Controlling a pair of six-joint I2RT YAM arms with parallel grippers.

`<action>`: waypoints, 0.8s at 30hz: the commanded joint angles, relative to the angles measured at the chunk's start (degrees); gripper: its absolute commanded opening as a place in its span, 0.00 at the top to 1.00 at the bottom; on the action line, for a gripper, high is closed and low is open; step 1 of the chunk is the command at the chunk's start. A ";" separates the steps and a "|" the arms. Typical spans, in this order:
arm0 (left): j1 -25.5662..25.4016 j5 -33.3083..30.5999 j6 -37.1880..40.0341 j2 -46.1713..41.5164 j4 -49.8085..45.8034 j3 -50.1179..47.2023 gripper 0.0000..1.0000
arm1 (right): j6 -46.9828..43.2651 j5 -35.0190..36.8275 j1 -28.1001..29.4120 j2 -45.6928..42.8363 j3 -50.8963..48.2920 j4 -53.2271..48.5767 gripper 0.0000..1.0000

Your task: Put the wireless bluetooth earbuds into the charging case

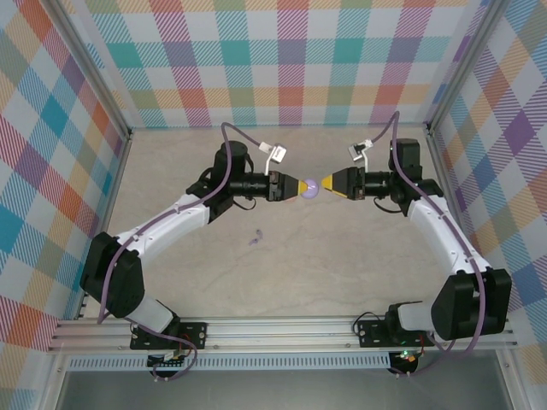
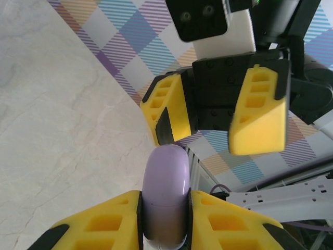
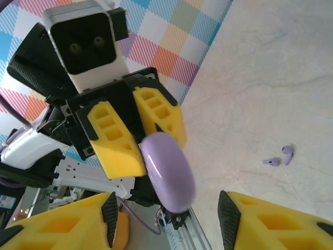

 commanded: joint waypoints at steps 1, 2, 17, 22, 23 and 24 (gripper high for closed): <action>-0.71 2.22 2.13 -2.16 -0.96 2.20 0.75 | -3.07 -0.68 1.17 -1.20 2.61 -0.73 0.45; -0.81 2.14 2.18 -2.16 -1.13 2.40 0.75 | -3.67 -0.54 1.42 -1.01 2.96 -1.41 0.45; -1.95 2.20 1.99 -2.60 -0.65 3.45 0.75 | -9.61 -3.41 4.98 0.37 5.29 -6.06 0.51; -2.02 1.89 1.80 -2.29 -0.50 3.44 0.75 | -9.60 -3.23 5.34 0.94 5.81 -6.18 0.61; -2.03 1.87 1.79 -2.30 -0.54 3.57 0.75 | -9.61 -2.84 5.35 0.89 5.81 -6.22 0.64; -1.99 1.77 1.87 -2.31 -0.64 3.63 0.75 | -9.61 -2.80 5.40 0.85 5.81 -6.18 0.67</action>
